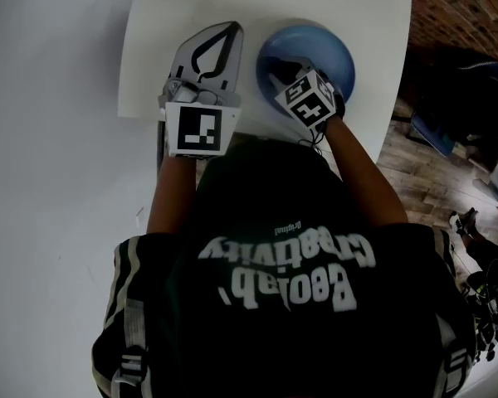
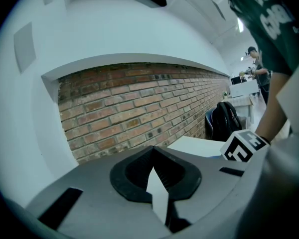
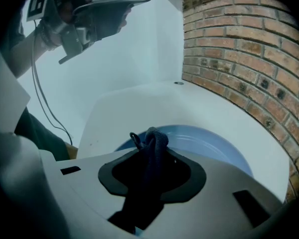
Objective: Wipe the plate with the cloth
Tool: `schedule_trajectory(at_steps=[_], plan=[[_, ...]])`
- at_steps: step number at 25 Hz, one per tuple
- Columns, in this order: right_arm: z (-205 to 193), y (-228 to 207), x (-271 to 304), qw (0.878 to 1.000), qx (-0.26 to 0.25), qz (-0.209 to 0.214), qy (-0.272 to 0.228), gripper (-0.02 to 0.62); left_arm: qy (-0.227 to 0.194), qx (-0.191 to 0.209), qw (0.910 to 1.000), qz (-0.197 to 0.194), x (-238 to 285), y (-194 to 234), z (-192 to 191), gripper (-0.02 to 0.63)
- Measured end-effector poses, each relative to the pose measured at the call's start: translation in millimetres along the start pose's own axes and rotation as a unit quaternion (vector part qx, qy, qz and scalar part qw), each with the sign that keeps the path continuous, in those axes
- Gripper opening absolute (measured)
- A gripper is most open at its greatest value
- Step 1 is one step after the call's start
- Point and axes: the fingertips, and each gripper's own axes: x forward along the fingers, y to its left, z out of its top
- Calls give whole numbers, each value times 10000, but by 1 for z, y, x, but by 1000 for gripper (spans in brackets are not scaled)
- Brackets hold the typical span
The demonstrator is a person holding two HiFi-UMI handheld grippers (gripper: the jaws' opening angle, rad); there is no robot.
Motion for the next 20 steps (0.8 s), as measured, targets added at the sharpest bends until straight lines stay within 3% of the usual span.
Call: schedule_trajectory(at_steps=[7, 20], plan=[[-18, 37, -8, 9993, -270, 240, 111, 104, -103, 55, 9998, -154, -2, -17, 8, 3], [-49, 38, -32, 9994, -173, 190, 242, 104, -211, 98, 9995, -225, 1, -29, 20, 3]])
